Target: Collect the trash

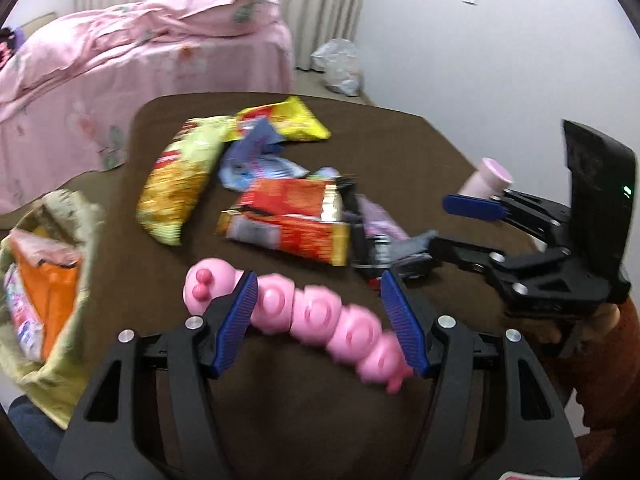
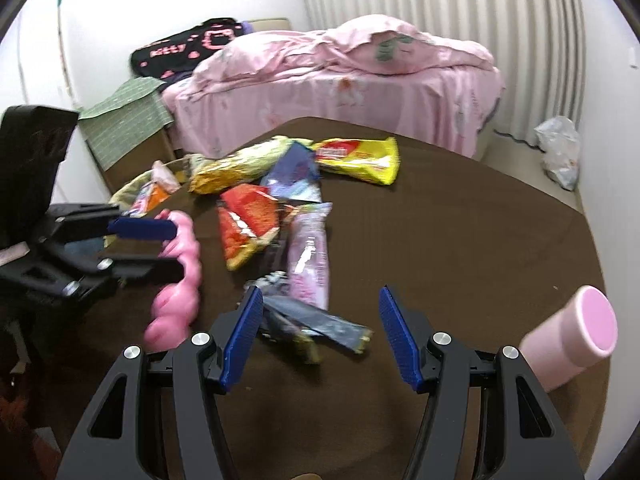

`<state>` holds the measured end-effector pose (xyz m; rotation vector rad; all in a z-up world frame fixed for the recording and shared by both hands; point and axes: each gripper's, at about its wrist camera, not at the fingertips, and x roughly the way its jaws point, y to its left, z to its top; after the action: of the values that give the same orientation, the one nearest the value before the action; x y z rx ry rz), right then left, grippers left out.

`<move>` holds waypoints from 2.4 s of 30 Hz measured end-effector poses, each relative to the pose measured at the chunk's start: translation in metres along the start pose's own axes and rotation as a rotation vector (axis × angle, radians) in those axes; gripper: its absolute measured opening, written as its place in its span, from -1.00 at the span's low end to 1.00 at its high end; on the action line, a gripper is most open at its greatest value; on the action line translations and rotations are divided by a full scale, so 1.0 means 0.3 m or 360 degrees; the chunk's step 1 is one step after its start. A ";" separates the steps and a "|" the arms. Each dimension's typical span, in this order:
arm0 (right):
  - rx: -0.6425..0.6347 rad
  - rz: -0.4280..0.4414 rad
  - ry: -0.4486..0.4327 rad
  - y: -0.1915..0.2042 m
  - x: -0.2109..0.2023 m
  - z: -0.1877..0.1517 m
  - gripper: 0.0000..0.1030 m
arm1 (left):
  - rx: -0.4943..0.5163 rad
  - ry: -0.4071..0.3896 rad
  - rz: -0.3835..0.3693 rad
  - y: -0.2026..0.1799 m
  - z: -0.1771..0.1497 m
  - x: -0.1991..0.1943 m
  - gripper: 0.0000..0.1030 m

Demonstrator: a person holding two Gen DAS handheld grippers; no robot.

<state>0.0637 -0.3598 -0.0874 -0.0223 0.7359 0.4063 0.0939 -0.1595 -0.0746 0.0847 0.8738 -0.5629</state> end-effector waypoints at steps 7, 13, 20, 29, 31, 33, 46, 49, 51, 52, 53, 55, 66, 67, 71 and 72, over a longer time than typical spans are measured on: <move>-0.0199 0.0110 0.0081 0.089 0.062 -0.005 0.06 | -0.0156 -0.0039 -0.0044 0.090 0.006 -0.032 0.19; -0.0156 0.0072 0.0187 0.072 0.069 -0.046 -0.70 | -0.0157 -0.0039 -0.0025 0.084 0.066 -0.006 0.19; 0.0071 -0.0029 0.0185 -0.010 -0.043 -0.146 -0.73 | -0.0204 0.0076 0.0005 0.063 0.165 0.150 0.19; 0.0129 0.0029 0.0182 -0.001 -0.097 -0.217 -0.72 | 0.0136 0.0146 -0.0095 -0.062 0.120 0.216 0.19; 0.0124 0.0020 0.0172 0.006 -0.094 -0.219 -0.69 | 0.0190 0.0161 -0.0059 -0.065 0.083 0.202 0.18; 0.0141 0.0025 0.0172 0.007 -0.093 -0.218 -0.41 | 0.0236 0.0149 -0.0071 -0.068 0.056 0.173 0.18; 0.0030 -0.0045 0.0219 0.077 -0.106 -0.245 -0.05 | -0.0010 0.0096 -0.0066 -0.043 0.195 0.241 0.24; 0.0044 -0.0058 0.0266 0.080 -0.126 -0.255 -0.05 | -0.0070 0.0187 -0.0123 -0.043 0.199 0.278 -0.21; 0.0089 -0.0003 0.0282 0.069 -0.153 -0.258 -0.05 | -0.0086 0.0187 -0.0118 -0.048 0.185 0.274 -0.34; 0.0110 0.0021 0.0261 0.063 -0.168 -0.258 -0.05 | -0.0079 0.0174 -0.0111 -0.052 0.174 0.260 -0.37; 0.0134 0.0048 0.0225 0.055 -0.189 -0.258 -0.05 | -0.0077 0.0171 -0.0112 -0.053 0.164 0.251 -0.42; 0.0185 0.0102 0.0144 0.030 -0.235 -0.256 -0.05 | -0.0095 0.0164 -0.0119 -0.051 0.137 0.215 -0.44; 0.0116 -0.0009 0.0217 -0.039 -0.169 -0.260 -0.05 | -0.0181 0.0131 -0.0191 -0.049 0.055 0.056 -0.41; 0.0131 0.0004 0.0249 -0.038 -0.155 -0.264 -0.05 | -0.0183 0.0125 -0.0179 -0.047 0.056 0.054 -0.41; 0.0095 0.0191 0.0229 0.017 -0.173 -0.252 -0.05 | -0.0204 0.0093 -0.0146 -0.029 0.059 0.037 -0.33; 0.0070 0.0204 0.0193 0.034 -0.188 -0.246 -0.05 | -0.0208 0.0079 -0.0142 -0.026 0.061 0.030 -0.26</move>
<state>-0.0256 -0.3822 -0.1040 0.0420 0.8682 0.5142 0.1074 -0.1755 -0.0683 -0.0598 0.9640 -0.5875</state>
